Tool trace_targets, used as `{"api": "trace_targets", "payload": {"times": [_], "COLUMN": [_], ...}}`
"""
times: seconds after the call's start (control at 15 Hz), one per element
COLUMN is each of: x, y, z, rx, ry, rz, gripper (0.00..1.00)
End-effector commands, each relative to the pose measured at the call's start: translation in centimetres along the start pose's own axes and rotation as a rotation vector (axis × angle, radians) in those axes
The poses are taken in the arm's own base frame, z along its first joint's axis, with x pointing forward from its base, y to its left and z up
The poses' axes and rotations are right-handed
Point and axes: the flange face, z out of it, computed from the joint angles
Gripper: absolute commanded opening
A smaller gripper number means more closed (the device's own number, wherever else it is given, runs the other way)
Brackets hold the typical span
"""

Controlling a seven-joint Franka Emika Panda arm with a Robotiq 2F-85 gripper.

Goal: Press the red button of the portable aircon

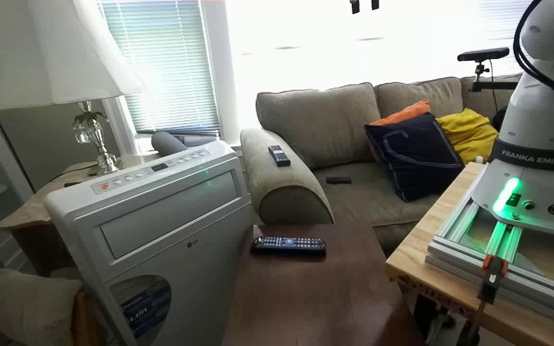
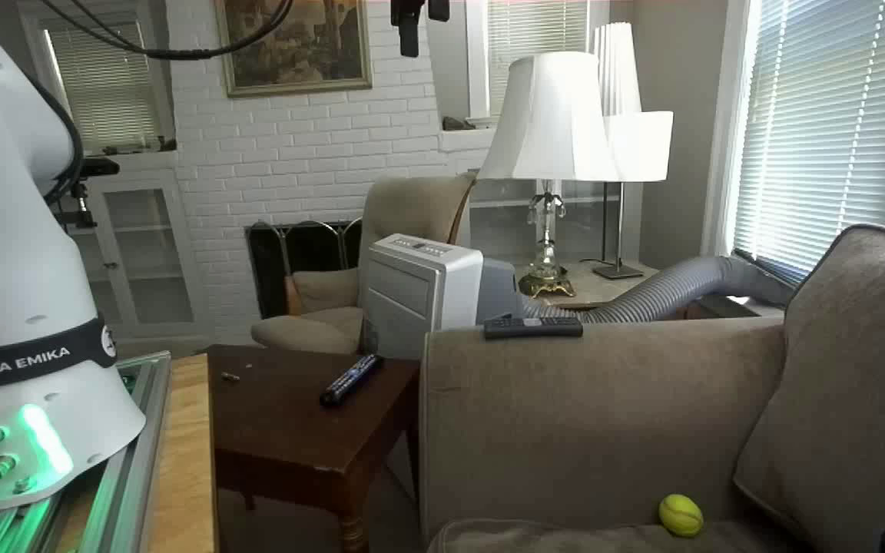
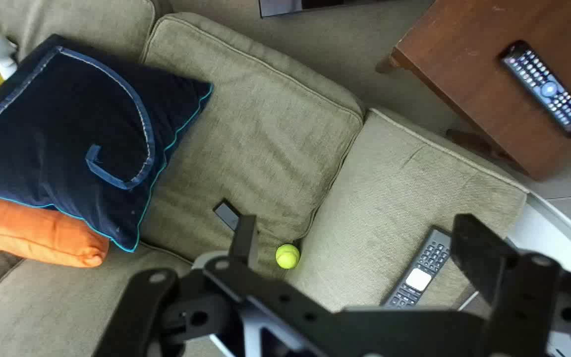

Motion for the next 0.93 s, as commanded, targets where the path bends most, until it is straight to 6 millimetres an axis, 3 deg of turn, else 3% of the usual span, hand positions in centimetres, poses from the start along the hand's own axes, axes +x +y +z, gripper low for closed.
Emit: {"api": "trace_targets", "payload": {"times": [0.0,0.87], "x": [0.02,0.17], "y": [0.0,-0.34], "z": [-0.06,-0.17], "rx": [0.0,0.013], "ry": [-0.001,0.009], "rz": [0.0,0.0], "gripper": [1.0,1.0]}}
